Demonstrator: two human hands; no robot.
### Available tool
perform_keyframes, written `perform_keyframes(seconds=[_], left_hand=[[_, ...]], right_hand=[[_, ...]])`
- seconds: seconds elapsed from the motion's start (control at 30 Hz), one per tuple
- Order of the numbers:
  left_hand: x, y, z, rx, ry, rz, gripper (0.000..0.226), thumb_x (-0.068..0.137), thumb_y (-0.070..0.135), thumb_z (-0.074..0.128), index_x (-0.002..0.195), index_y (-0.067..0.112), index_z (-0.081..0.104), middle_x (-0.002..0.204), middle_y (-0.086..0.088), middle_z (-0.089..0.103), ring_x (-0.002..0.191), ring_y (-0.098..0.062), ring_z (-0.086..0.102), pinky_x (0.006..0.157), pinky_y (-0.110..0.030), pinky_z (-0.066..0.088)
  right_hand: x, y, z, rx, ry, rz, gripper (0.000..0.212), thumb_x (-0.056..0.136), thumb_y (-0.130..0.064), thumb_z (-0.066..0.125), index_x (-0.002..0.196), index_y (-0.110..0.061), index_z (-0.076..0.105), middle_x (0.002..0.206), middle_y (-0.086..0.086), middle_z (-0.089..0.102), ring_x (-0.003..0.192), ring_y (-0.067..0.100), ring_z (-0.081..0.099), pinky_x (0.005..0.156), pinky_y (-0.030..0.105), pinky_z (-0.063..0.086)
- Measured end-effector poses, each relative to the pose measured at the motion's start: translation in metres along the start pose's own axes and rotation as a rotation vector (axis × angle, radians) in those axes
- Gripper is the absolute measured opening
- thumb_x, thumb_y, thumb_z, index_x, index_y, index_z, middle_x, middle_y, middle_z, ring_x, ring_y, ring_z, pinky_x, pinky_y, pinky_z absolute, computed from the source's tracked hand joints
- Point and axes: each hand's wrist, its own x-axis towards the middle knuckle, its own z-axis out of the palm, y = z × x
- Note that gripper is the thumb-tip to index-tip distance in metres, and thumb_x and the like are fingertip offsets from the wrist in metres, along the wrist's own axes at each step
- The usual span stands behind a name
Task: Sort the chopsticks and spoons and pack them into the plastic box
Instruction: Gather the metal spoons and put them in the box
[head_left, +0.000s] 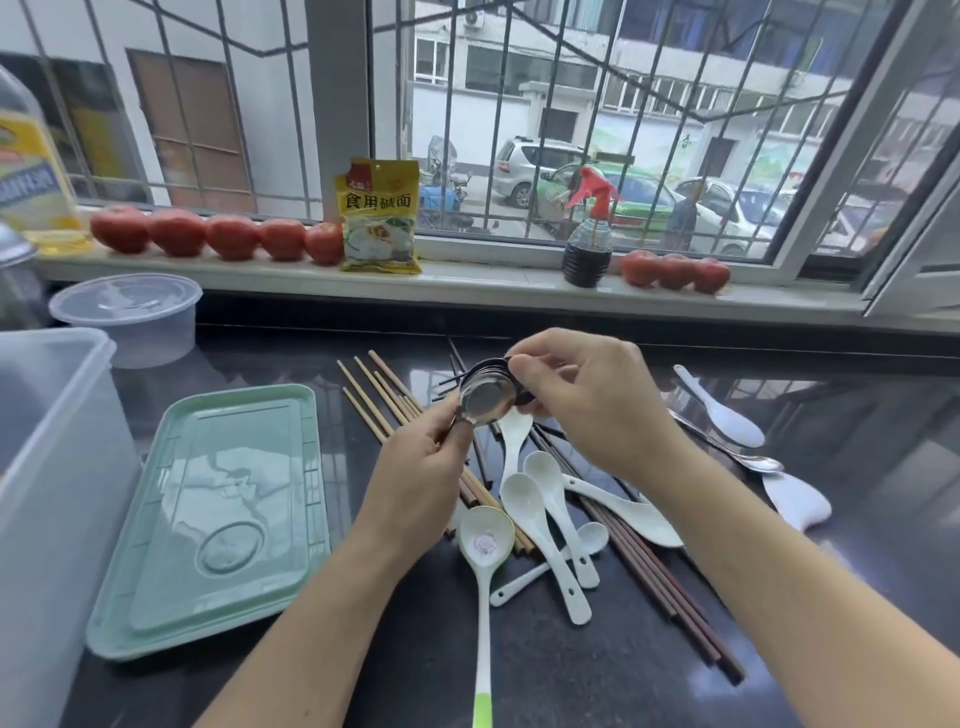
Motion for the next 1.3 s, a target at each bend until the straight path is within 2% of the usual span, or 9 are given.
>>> perform_keyframes(seconds=[0.07, 0.2, 0.47, 0.67, 0.77, 0.87, 1.07, 1.2, 1.3], left_hand=[[-0.003, 0.003, 0.0, 0.061, 0.012, 0.028, 0.027, 0.108, 0.026, 0.049, 0.12, 0.04, 0.069, 0.06, 0.017, 0.058, 0.061, -0.007, 0.052, 0.058, -0.023, 0.037], [-0.004, -0.002, 0.003, 0.146, 0.033, 0.028, 0.03, 0.107, 0.033, 0.05, 0.129, 0.042, 0.067, 0.093, 0.014, 0.075, 0.088, -0.003, 0.066, 0.075, -0.026, 0.051], [-0.007, -0.002, 0.01, 0.338, 0.013, 0.053, 0.03, 0.106, 0.028, 0.048, 0.124, 0.04, 0.068, 0.063, 0.02, 0.057, 0.06, -0.006, 0.051, 0.057, -0.026, 0.038], [-0.009, -0.002, 0.014, 0.534, 0.011, 0.047, 0.048, 0.102, 0.045, 0.035, 0.148, 0.057, 0.04, 0.1, 0.006, 0.051, 0.082, -0.014, 0.056, 0.07, -0.034, 0.046], [-0.007, -0.004, 0.017, 0.545, 0.07, 0.002, 0.038, 0.101, 0.047, 0.034, 0.129, 0.039, 0.059, 0.106, 0.005, 0.031, 0.095, -0.02, 0.049, 0.081, -0.036, 0.045], [-0.005, -0.009, 0.014, 0.708, 0.141, 0.056, 0.034, 0.104, 0.04, 0.038, 0.103, 0.016, 0.062, 0.117, -0.007, 0.045, 0.112, -0.033, 0.042, 0.093, -0.053, 0.04], [-0.004, -0.003, 0.006, 0.547, 0.022, 0.134, 0.041, 0.101, 0.058, 0.019, 0.09, 0.025, 0.041, 0.06, 0.004, 0.053, 0.059, -0.025, 0.054, 0.054, -0.042, 0.04], [-0.008, 0.001, 0.005, 0.576, 0.147, 0.153, 0.041, 0.104, 0.054, 0.023, 0.083, 0.022, 0.039, 0.058, 0.002, 0.051, 0.055, -0.024, 0.05, 0.05, -0.039, 0.03], [0.001, -0.012, 0.003, 0.347, 0.157, -0.12, 0.047, 0.106, 0.053, 0.027, 0.082, 0.017, 0.045, 0.068, 0.0, 0.054, 0.061, -0.021, 0.048, 0.055, -0.039, 0.033]], right_hand=[[-0.005, 0.003, 0.004, 0.061, -0.017, 0.024, 0.012, 0.098, -0.018, 0.065, 0.098, -0.02, 0.077, 0.079, -0.002, 0.076, 0.071, 0.013, 0.074, 0.076, 0.038, 0.062], [-0.014, 0.009, 0.005, 0.056, -0.076, 0.014, 0.013, 0.098, -0.03, 0.064, 0.106, -0.023, 0.073, 0.088, -0.008, 0.077, 0.082, 0.01, 0.072, 0.082, 0.04, 0.06], [-0.026, 0.018, 0.017, -0.312, 0.094, -0.271, 0.011, 0.094, -0.026, 0.063, 0.093, -0.015, 0.061, 0.085, -0.007, 0.062, 0.072, 0.017, 0.056, 0.067, 0.041, 0.05], [-0.032, 0.017, 0.019, -0.491, 0.077, -0.378, 0.004, 0.094, -0.01, 0.061, 0.096, -0.013, 0.059, 0.086, -0.005, 0.057, 0.065, 0.02, 0.054, 0.056, 0.038, 0.049], [-0.028, 0.018, 0.023, -0.445, 0.129, -0.353, 0.006, 0.094, -0.009, 0.062, 0.097, -0.013, 0.059, 0.086, -0.003, 0.058, 0.068, 0.023, 0.055, 0.061, 0.042, 0.05], [-0.024, 0.019, 0.028, -0.416, 0.14, -0.332, 0.014, 0.092, -0.005, 0.065, 0.102, -0.014, 0.06, 0.088, -0.002, 0.061, 0.071, 0.024, 0.058, 0.065, 0.044, 0.051], [-0.016, 0.012, 0.014, -0.241, 0.15, -0.354, 0.014, 0.093, -0.007, 0.065, 0.106, -0.011, 0.065, 0.091, -0.004, 0.068, 0.081, 0.015, 0.064, 0.076, 0.036, 0.054], [-0.015, 0.024, -0.01, -0.084, -0.028, -0.07, 0.029, 0.1, -0.032, 0.062, 0.126, -0.019, 0.063, 0.096, -0.013, 0.068, 0.084, 0.004, 0.067, 0.079, 0.02, 0.051], [-0.014, 0.093, -0.06, -0.518, 0.126, 0.251, 0.032, 0.101, -0.038, 0.056, 0.125, -0.017, 0.062, 0.109, 0.0, 0.068, 0.102, 0.021, 0.063, 0.085, 0.031, 0.045]])
